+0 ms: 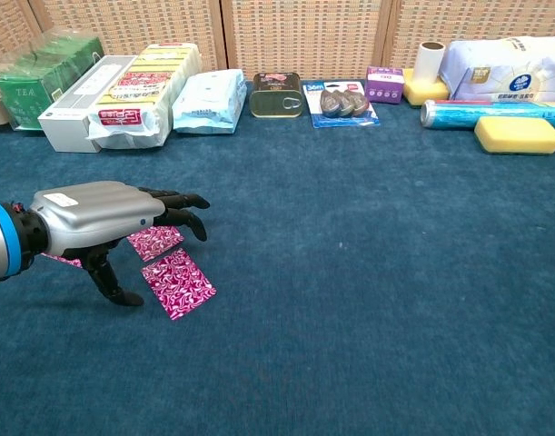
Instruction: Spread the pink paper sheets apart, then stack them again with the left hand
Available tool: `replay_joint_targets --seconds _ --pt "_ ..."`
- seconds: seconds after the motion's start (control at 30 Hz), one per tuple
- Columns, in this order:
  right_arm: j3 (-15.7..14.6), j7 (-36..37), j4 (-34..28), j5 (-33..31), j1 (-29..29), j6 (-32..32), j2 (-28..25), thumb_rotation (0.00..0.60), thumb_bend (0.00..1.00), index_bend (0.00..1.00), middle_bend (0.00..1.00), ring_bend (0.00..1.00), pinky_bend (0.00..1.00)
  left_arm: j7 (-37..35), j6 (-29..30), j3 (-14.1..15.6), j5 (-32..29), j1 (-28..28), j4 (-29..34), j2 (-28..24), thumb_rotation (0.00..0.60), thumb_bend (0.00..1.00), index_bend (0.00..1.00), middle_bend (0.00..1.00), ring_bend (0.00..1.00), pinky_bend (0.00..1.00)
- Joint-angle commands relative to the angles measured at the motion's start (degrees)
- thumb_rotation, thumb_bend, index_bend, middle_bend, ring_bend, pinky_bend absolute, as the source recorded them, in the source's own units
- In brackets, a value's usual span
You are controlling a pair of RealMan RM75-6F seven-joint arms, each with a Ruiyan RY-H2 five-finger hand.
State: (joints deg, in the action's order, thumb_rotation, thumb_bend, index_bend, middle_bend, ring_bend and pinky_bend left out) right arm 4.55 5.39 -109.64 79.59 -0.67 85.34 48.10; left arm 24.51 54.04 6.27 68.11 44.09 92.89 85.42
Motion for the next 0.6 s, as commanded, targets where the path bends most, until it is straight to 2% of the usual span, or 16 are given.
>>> replay_joint_targets --seconds 0.03,0.33,0.6 --pt "0.0 0.1 0.0 0.0 0.0 0.0 0.0 0.600 0.00 0.08 0.00 0.00 0.00 0.6 0.2 -0.2 0.7 -0.4 -1.0 0.7 0.600 0.18 0.19 0.00 0.00 0.08" --pt "0.0 0.4 0.0 0.1 -0.1 0.0 -0.1 0.600 0.00 0.08 0.00 0.00 0.00 0.0 -0.3 -0.9 2.7 -1.4 -4.3 3.1 0.600 0.20 0.24 0.00 0.00 0.08" --pt "0.0 0.6 0.2 0.2 -0.1 0.0 -0.1 0.600 0.00 0.08 0.00 0.00 0.00 -0.2 -0.4 -1.8 3.3 -2.1 -4.6 3.6 0.600 0.22 0.36 0.00 0.00 0.08"
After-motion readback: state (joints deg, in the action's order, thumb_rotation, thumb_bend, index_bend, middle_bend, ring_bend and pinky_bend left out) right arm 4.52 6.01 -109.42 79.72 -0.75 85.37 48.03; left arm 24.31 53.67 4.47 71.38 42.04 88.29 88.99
